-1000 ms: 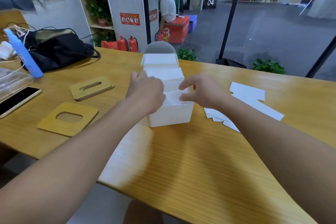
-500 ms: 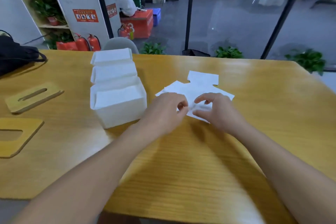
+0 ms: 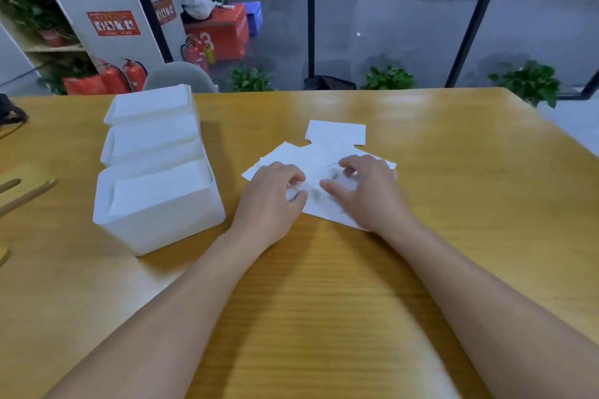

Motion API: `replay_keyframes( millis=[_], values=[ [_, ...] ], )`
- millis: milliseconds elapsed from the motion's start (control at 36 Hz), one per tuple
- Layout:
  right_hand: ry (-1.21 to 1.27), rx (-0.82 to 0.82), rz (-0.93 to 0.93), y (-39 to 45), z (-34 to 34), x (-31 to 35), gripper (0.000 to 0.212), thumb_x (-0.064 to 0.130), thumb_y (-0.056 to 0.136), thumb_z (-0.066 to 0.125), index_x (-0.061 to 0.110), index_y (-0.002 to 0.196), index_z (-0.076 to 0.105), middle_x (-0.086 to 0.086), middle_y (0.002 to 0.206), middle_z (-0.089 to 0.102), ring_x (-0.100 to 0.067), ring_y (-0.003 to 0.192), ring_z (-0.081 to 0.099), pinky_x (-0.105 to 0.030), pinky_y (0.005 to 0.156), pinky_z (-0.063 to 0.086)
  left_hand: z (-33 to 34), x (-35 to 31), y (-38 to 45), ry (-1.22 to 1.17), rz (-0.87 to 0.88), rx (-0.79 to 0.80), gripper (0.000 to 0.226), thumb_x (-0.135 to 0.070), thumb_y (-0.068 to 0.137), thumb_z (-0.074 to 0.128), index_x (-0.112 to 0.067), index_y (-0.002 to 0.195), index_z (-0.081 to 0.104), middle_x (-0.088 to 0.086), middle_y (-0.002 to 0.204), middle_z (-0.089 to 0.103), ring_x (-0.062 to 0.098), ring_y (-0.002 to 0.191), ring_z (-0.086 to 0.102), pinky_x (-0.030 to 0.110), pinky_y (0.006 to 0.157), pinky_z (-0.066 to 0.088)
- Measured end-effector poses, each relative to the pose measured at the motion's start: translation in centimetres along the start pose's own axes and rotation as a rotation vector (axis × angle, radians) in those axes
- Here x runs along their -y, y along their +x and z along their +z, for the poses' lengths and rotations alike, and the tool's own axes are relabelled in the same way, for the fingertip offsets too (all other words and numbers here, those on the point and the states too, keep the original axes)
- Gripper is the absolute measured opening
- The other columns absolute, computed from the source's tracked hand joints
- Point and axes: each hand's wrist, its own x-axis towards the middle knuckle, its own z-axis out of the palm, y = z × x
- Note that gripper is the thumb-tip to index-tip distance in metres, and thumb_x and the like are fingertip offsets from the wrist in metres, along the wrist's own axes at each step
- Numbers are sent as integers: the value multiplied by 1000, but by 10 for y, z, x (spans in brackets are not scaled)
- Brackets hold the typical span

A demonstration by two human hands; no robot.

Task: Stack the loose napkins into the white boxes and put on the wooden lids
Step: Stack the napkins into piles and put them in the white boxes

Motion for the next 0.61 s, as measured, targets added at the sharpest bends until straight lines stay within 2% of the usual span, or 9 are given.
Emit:
replay_keyframes(
  millis=[83,167,306,417,472,528,611],
  values=[
    [-46,-6,13,12,9,1,58,77,89,55,26,112,72,8,104,65,-22,108,60,-48,99,43,5,4,-2,15,12,39,18,-37,103,67,-30,120,71,-15,112,60,9,109,54,26,88,47],
    [-58,4,26,24,18,6,44,70,91,60,29,102,68,10,101,65,-22,107,60,-47,98,41,6,6,-2,32,24,45,23,-40,104,65,-30,124,71,-17,115,58,8,113,53,27,91,48],
    [4,32,54,31,26,15,25,53,94,69,29,97,64,12,96,65,-21,103,60,-45,98,37,3,13,-3,-11,35,77,28,-41,104,67,-31,130,70,-19,119,56,5,118,50,26,96,47],
    [173,18,73,28,23,21,13,33,97,71,24,95,62,11,86,67,-15,89,61,-45,100,43,2,12,-1,-7,44,84,29,-42,104,67,-31,130,70,-20,118,55,5,117,50,25,95,46],
    [280,16,77,28,23,21,10,26,95,73,26,97,63,10,85,67,-14,83,65,-47,92,54,0,12,-2,-15,43,89,31,-42,103,67,-32,133,69,-20,118,56,4,116,50,26,95,47],
    [346,17,72,27,24,22,11,23,95,74,29,101,66,11,85,67,-14,80,67,-45,82,58,-2,11,-4,-56,27,78,37,-41,103,69,-33,139,65,-20,119,57,3,115,51,24,95,47],
    [313,-35,21,26,19,22,4,25,98,73,29,99,73,18,79,64,-10,72,60,-34,78,50,-8,8,-4,-149,-17,11,46,-38,102,72,-35,146,60,-21,122,57,3,112,54,22,92,48]
  ],
)
